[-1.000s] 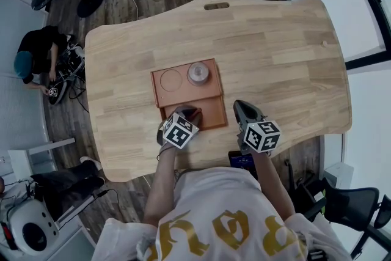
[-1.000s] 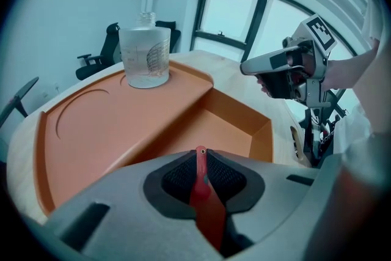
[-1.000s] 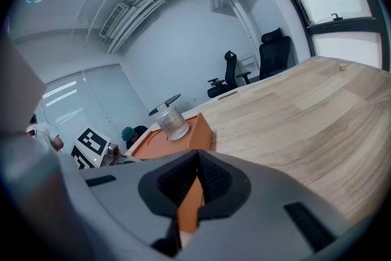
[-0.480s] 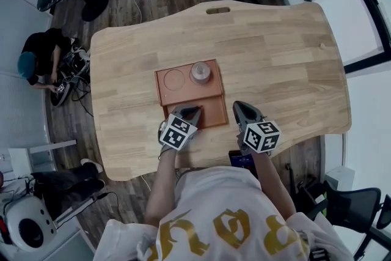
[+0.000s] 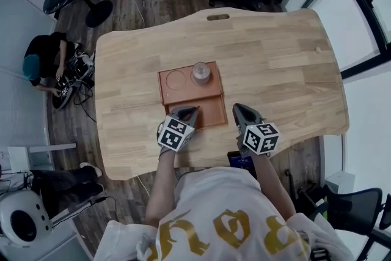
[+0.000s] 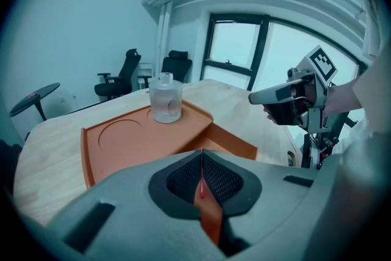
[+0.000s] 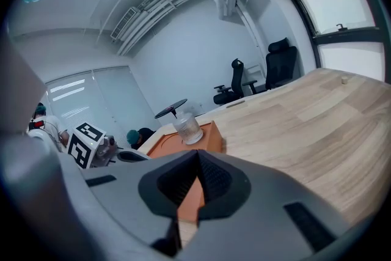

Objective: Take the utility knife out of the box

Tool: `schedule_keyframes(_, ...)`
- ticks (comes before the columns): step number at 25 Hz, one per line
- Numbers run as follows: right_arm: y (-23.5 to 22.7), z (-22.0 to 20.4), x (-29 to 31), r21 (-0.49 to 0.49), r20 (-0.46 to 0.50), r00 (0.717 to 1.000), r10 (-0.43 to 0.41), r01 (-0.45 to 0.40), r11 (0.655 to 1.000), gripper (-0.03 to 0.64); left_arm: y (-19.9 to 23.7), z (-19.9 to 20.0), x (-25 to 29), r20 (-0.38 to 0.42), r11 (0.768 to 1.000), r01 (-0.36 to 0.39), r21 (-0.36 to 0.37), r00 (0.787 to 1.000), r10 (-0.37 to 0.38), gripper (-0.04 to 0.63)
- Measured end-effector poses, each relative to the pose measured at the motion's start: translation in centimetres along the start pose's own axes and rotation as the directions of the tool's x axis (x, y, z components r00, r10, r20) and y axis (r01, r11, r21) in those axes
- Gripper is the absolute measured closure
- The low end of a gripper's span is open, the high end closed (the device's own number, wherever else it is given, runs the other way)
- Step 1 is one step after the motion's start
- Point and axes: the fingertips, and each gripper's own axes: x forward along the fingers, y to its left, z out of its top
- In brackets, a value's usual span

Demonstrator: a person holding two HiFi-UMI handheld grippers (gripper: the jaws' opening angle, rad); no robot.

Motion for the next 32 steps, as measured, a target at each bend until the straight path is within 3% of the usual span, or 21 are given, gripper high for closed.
schedule_keyframes(5, 1.0, 0.9, -0.7, -0.020, 0.028, 1.000, 0.014, -0.013, 1.000, 0.606, 0.0, 1.8, -2.0, 0.082, 0.999, -0.026, -0.023, 0.996, 0.028, 0.581)
schedule_keyframes(9, 2.3, 1.3, -1.4, -0.041, 0.045, 0.998, 0.032, -0.030, 0.999, 0.606, 0.0, 3.0, -4.1, 0.201, 0.994, -0.016, -0.111, 0.979, 0.038, 0.581)
schedule_keyframes(13, 3.3, 1.5, -2.1, -0.066, 0.063, 0.997, 0.047, -0.043, 0.997, 0.605, 0.3, 3.8, -6.2, 0.299, 0.984, -0.025, -0.175, 0.951, 0.077, 0.581)
schedule_keyframes(20, 5.1, 2.9, -3.7, -0.120, 0.101, 0.992, 0.076, -0.064, 0.991, 0.606, -0.3, 6.2, -10.1, 0.431, 0.983, -0.086, -0.163, 0.890, 0.150, 0.581)
schedule_keyframes(29, 6.8, 2.9, -5.7, -0.140, 0.140, 0.986, 0.091, -0.071, 0.988, 0.606, -2.1, 7.7, -14.4, 0.569, 0.977, -0.048, -0.206, 0.807, 0.159, 0.581)
schedule_keyframes(32, 7.3, 3.1, -6.3, -0.153, 0.152, 0.984, 0.089, -0.065, 0.986, 0.606, -2.9, 8.2, -15.3, 0.592, 0.981, -0.040, -0.191, 0.793, 0.147, 0.581)
